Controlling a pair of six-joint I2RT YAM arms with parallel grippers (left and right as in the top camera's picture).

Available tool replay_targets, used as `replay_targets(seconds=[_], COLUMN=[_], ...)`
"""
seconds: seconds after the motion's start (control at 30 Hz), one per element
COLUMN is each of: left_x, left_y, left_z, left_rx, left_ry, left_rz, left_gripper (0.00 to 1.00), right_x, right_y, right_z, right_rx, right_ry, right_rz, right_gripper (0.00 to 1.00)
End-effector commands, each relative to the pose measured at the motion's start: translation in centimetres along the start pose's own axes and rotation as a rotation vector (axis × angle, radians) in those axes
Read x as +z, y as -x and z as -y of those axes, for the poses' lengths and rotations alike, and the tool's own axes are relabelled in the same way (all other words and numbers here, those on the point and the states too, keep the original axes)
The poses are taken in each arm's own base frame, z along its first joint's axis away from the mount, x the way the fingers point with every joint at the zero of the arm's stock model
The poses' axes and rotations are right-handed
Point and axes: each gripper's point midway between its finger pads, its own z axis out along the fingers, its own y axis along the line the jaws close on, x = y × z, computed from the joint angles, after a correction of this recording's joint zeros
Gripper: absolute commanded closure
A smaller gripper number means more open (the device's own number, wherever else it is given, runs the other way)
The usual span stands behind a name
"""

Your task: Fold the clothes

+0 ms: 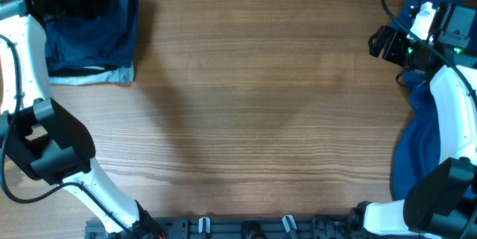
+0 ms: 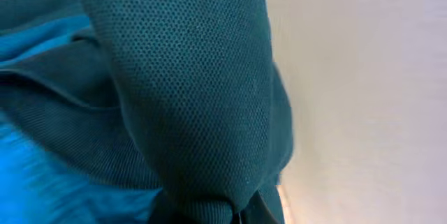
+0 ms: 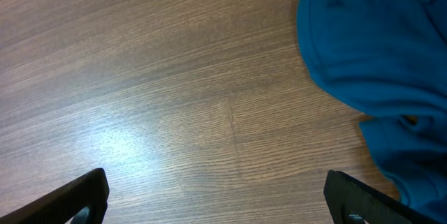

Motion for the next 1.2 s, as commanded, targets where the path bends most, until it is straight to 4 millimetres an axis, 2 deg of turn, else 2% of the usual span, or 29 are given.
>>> replay_targets(seconds=[0.0,0.37,0.6,0.63,0.7,0.73,0.8,0.83,0.9,0.93,1.0,1.03,1.07,1.17], left_x=[-0.9,1.1,0.4,0.2,-0.2,-0.3,-0.9,-1.7,-4.2,-5.7,-7.5,-8.3,-8.7,-8.2], left_y=[1.3,-2.1,-4.2,-4.5,-5.3,-5.6,-5.8,-5.5,-4.1,-3.3,-2.6,-2.2,-2.0,-1.4], left_z=[-1.1,-7.7,-10.8,-11.1,-11.3,-10.8,-9.6,-8.5,-5.8,-3.9,-1.2,-0.1,0.6,1.3], left_rx=[0.008,-0.008,-0.009,0.0,0.012,0.032,0.042,0.035,0.057,0.1,0.187,0.222,0.249,0.294], left_ry=[0.066,0.309,0.426,0.439,0.437,0.409,0.347,0.302,0.204,0.127,0.022,-0.016,-0.041,-0.067], left_rz=[0.047,-0.08,-0.172,-0.187,-0.237,-0.265,-0.297,-0.299,-0.266,-0.24,-0.205,-0.178,-0.158,-0.129], left_gripper=[0.96,0.96,0.96,0.9,0.32,0.18,0.02,0.0,0.0,0.06,0.36,0.66,0.78,0.93], right_x=[0.0,0.0,0.0,0.0,0.0,0.0,0.0,0.0,0.0,0.0,0.0,0.0,0.0,0.0], right_y=[0.0,0.0,0.0,0.0,0.0,0.0,0.0,0.0,0.0,0.0,0.1,0.0,0.1,0.1], right_z=[0.2,0.2,0.2,0.2,0.2,0.2,0.2,0.2,0.2,0.2,0.2,0.2,0.2,0.2], right_rx=[-0.002,-0.002,-0.002,-0.002,-0.002,-0.002,-0.002,-0.002,-0.002,-0.002,-0.002,-0.002,-0.003,-0.002], right_ry=[-0.013,-0.013,-0.013,-0.013,-0.013,-0.013,-0.013,-0.013,-0.013,-0.013,-0.013,-0.013,-0.013,-0.013], right_rz=[0.001,0.001,0.001,0.001,0.001,0.001,0.001,0.001,0.001,0.001,0.001,0.001,0.001,0.001], right_gripper=[0.0,0.0,0.0,0.0,0.0,0.0,0.0,0.0,0.0,0.0,0.0,0.0,0.0,0.0])
